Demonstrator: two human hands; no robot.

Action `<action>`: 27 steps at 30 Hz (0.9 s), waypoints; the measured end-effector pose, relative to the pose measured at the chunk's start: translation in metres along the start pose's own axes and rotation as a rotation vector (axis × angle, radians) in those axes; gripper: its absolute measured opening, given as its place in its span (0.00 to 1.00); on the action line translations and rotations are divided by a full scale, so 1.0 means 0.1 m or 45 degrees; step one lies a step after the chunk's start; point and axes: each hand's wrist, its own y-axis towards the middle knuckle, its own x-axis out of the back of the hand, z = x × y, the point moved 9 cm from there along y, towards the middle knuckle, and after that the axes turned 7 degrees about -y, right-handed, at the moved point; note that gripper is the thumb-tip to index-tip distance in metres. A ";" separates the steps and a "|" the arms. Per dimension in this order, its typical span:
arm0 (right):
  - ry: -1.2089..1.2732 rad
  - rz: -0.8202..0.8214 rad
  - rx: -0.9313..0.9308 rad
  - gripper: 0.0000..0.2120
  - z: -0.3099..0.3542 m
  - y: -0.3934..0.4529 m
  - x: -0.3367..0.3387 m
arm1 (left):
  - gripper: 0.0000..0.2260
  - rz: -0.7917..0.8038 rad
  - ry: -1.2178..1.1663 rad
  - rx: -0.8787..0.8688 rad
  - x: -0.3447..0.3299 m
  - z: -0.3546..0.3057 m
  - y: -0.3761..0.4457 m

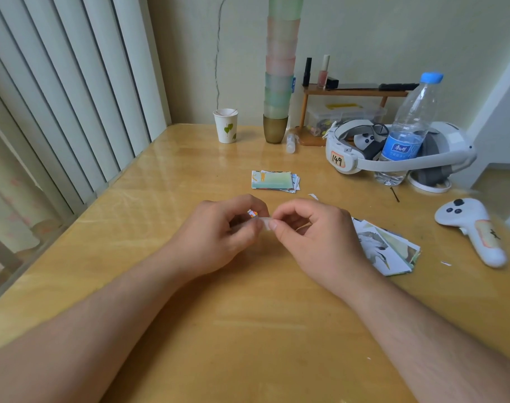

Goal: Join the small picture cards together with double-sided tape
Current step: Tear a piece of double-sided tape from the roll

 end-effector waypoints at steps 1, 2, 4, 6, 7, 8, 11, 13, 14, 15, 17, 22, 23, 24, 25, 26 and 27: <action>-0.005 0.001 -0.010 0.05 -0.01 0.01 0.00 | 0.03 -0.012 0.007 -0.004 0.00 -0.01 0.00; -0.014 0.016 -0.027 0.08 -0.02 0.01 0.00 | 0.03 -0.024 0.025 -0.010 -0.01 -0.02 0.00; -0.050 0.067 -0.039 0.17 -0.03 0.02 -0.02 | 0.03 -0.049 0.065 -0.013 -0.01 -0.03 -0.01; -0.119 0.064 0.012 0.15 -0.01 0.03 -0.03 | 0.03 -0.082 0.128 -0.027 -0.01 -0.04 -0.01; -0.155 0.045 0.039 0.10 0.00 0.03 -0.02 | 0.02 -0.096 0.173 -0.040 -0.01 -0.06 0.00; -0.184 0.026 0.060 0.07 0.01 0.02 -0.01 | 0.02 -0.109 0.204 -0.043 -0.01 -0.07 0.00; -0.281 -0.015 0.157 0.02 0.07 0.02 0.02 | 0.02 -0.151 0.239 -0.022 0.01 -0.09 0.01; -0.326 -0.031 0.232 0.02 0.11 0.02 0.03 | 0.01 -0.169 0.262 0.003 0.02 -0.09 0.02; -0.341 -0.034 0.262 0.02 0.13 0.02 0.03 | 0.02 -0.174 0.269 0.017 0.03 -0.09 0.02; -0.354 -0.037 0.284 0.03 0.14 0.02 0.03 | 0.03 -0.179 0.273 0.031 0.03 -0.09 0.02; -0.368 -0.053 0.315 0.04 0.16 0.03 0.05 | 0.05 -0.176 0.230 0.060 0.04 -0.10 0.02; -0.346 -0.198 0.431 0.04 0.28 0.02 0.14 | 0.06 -0.175 -0.231 0.167 0.01 -0.09 0.01; -0.348 -0.237 0.457 0.04 0.31 0.01 0.16 | 0.06 -0.171 -0.300 0.187 0.00 -0.08 0.01; -0.349 -0.272 0.482 0.04 0.33 0.01 0.17 | 0.05 -0.167 -0.377 0.205 -0.02 -0.09 0.01; -0.349 -0.304 0.505 0.04 0.35 0.01 0.19 | 0.05 -0.174 -0.459 0.221 -0.03 -0.09 0.02; -0.347 -0.331 0.522 0.04 0.36 0.00 0.21 | 0.05 -0.191 -0.536 0.241 -0.04 -0.08 0.01; -0.344 -0.351 0.534 0.04 0.37 0.00 0.22 | 0.05 -0.211 -0.596 0.262 -0.06 -0.08 0.02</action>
